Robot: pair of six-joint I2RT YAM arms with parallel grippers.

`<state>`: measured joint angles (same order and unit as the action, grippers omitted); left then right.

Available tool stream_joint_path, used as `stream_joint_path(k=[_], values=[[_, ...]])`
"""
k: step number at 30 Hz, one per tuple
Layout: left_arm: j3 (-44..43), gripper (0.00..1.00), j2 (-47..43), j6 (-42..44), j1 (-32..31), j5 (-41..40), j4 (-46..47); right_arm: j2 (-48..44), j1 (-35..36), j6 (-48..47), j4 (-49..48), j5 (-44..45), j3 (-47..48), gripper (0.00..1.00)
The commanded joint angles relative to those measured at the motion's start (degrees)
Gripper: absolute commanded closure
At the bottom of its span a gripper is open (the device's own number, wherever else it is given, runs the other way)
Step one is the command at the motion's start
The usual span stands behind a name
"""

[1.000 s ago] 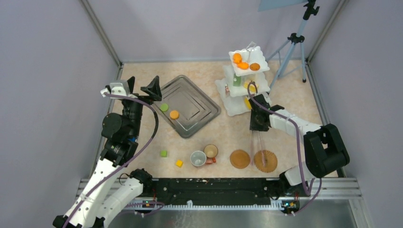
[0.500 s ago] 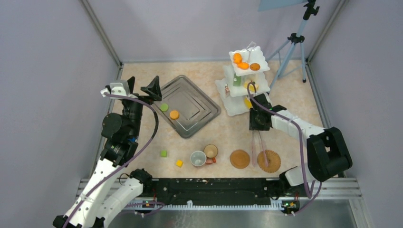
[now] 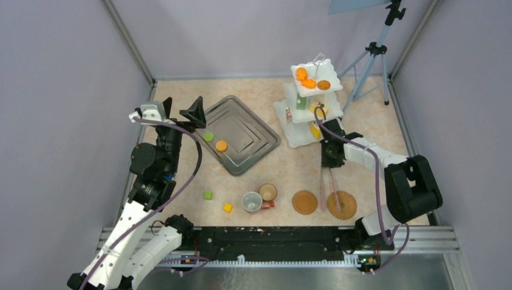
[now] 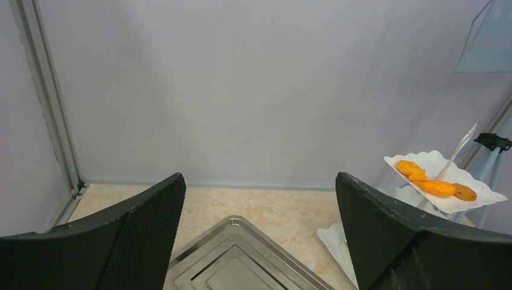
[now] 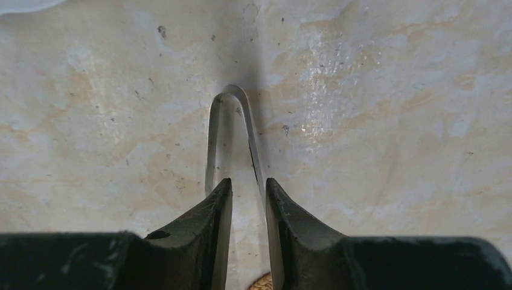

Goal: Serve the afternoon tea

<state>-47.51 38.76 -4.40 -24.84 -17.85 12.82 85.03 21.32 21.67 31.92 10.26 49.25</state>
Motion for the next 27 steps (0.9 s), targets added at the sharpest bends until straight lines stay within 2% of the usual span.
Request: stream_joint_path(k=[1,3,6,7,10,13,15,20,24,27], values=[[-1.5,0.01,0.4,-0.1,0.1,0.0,1.2,2.6,-0.3,-0.2,-3.7,0.1,2.1,0.76],[-1.5,0.01,0.3,-0.1,0.1,0.0,1.2,3.8,-0.3,0.5,-3.6,1.3,2.4,0.80],[-1.5,0.01,0.2,0.0,0.2,-0.1,1.2,4.5,-0.4,2.3,-2.5,2.3,3.0,0.97],[-1.5,0.01,0.2,0.0,0.1,-0.1,1.2,4.3,-0.5,3.1,-1.6,2.5,3.2,1.00],[-1.4,0.01,0.3,0.1,0.1,-0.2,1.3,1.1,-1.2,5.8,3.9,3.4,4.7,1.00],[-1.4,0.01,0.4,0.1,0.1,-0.1,1.2,-5.7,-4.0,9.5,9.8,3.5,5.3,1.00],[-1.6,0.01,0.2,-0.1,0.2,0.3,1.2,-9.8,-5.5,17.8,15.1,6.4,5.5,1.00],[-1.5,0.01,0.0,-0.4,0.2,0.4,1.2,-15.9,-5.8,42.1,21.9,6.3,5.6,1.00],[-1.5,0.01,0.6,-0.7,0.2,0.6,1.0,-16.6,-5.6,66.5,21.9,1.1,2.0,1.00],[-1.6,0.01,0.9,-0.9,0.2,0.7,0.9,-16.8,-3.8,81.6,16.3,0.7,-2.8,1.00]])
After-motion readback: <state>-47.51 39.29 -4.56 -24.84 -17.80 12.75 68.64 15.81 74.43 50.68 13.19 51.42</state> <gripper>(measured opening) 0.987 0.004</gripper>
